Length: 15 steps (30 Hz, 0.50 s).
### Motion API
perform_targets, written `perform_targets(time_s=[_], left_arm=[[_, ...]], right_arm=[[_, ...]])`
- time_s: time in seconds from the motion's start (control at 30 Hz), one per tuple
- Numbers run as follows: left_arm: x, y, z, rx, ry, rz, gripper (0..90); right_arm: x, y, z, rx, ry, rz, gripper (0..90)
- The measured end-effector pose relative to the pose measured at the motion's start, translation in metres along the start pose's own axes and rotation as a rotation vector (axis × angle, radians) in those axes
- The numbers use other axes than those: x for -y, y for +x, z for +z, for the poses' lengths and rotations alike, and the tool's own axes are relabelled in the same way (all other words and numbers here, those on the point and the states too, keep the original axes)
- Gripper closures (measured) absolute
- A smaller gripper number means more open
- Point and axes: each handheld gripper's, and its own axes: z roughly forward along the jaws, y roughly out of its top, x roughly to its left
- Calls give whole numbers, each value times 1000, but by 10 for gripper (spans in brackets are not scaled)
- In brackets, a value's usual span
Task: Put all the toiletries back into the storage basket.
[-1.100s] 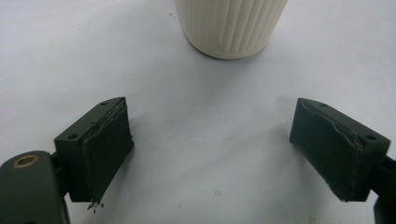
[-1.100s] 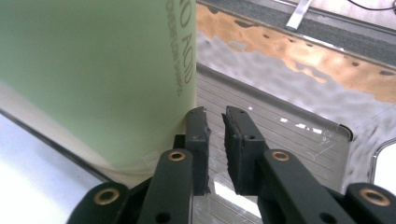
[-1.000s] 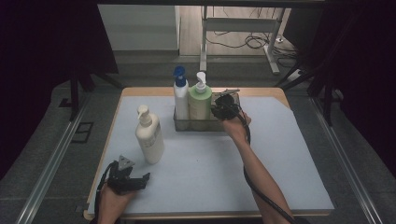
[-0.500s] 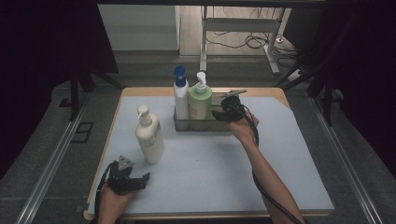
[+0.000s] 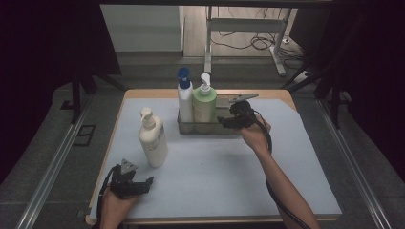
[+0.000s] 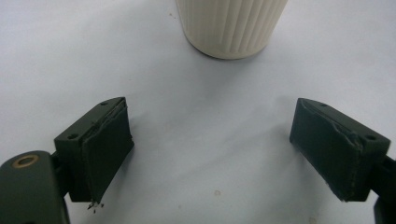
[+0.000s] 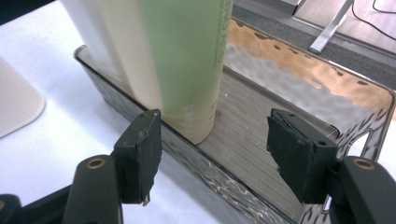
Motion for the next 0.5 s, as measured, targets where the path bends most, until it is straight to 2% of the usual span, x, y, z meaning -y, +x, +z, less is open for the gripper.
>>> perform_targets(time_s=[0.4, 0.5], left_arm=[[0, 0, 0, -1, -1, 1, 122], [0, 0, 0, -1, -2, 1, 122]], right_arm=[[12, 12, -22, -77, 10, -57, 239], [14, 13, -25, -83, 9, -59, 238]])
